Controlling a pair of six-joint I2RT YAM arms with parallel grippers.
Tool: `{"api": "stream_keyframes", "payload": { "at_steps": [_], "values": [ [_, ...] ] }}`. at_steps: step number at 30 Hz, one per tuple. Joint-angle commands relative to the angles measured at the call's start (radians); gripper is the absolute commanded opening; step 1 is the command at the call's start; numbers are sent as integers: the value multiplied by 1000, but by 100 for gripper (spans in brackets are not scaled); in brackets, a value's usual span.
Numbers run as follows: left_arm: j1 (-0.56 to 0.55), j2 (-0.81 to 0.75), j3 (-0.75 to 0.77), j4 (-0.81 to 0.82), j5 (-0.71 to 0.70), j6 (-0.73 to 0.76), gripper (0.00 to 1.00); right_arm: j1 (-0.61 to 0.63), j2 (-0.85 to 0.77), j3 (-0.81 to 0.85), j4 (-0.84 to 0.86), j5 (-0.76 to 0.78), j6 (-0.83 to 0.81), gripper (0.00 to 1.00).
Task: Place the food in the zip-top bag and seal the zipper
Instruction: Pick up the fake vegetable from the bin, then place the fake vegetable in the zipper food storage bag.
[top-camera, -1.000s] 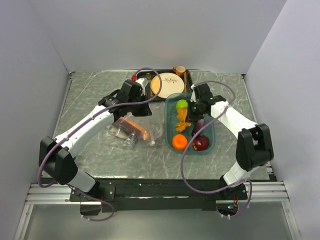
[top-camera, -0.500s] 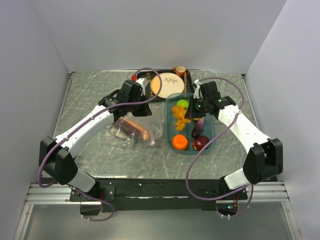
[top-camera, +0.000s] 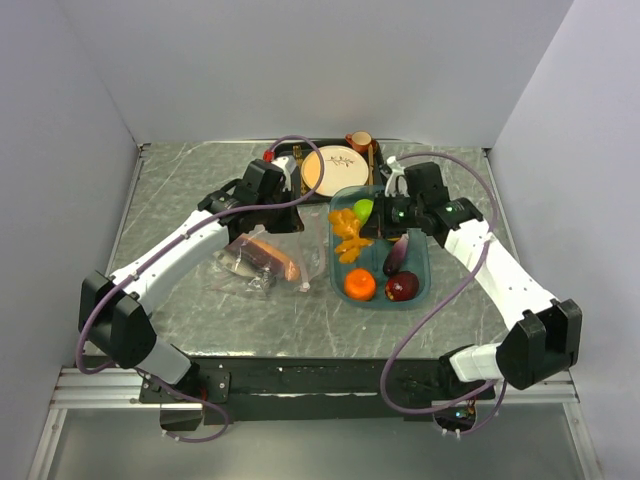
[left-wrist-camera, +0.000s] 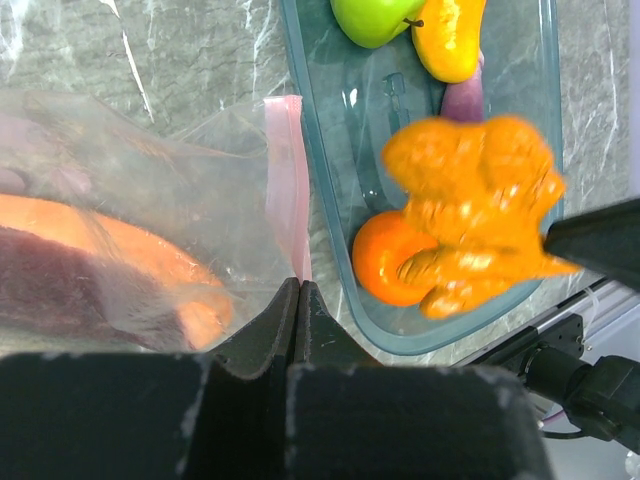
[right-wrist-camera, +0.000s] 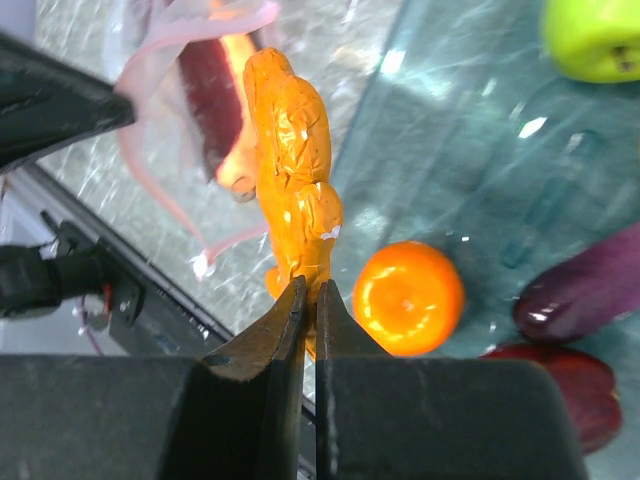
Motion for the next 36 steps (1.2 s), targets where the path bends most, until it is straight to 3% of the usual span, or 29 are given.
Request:
{"api": "stream_keyframes", "payload": {
  "at_steps": [1,10,15,24,36],
  "values": [
    [-4,3,20,40,-9,-17,1,51,-15,9,0,-45,-13,4],
    [-4,0,24,28,-6,-22,1,116,57,11,-27,-60,-33,4],
    [-4,-14,6,28,0,-9,1,134,114,-3,46,-101,-9,3],
    [-4,-63,-28,50,73,-5,1,147,279,112,103,-132,10,3],
    [-4,-51,-10,10,66,7,1,164,385,176,259,-180,141,4]
  ]
}}
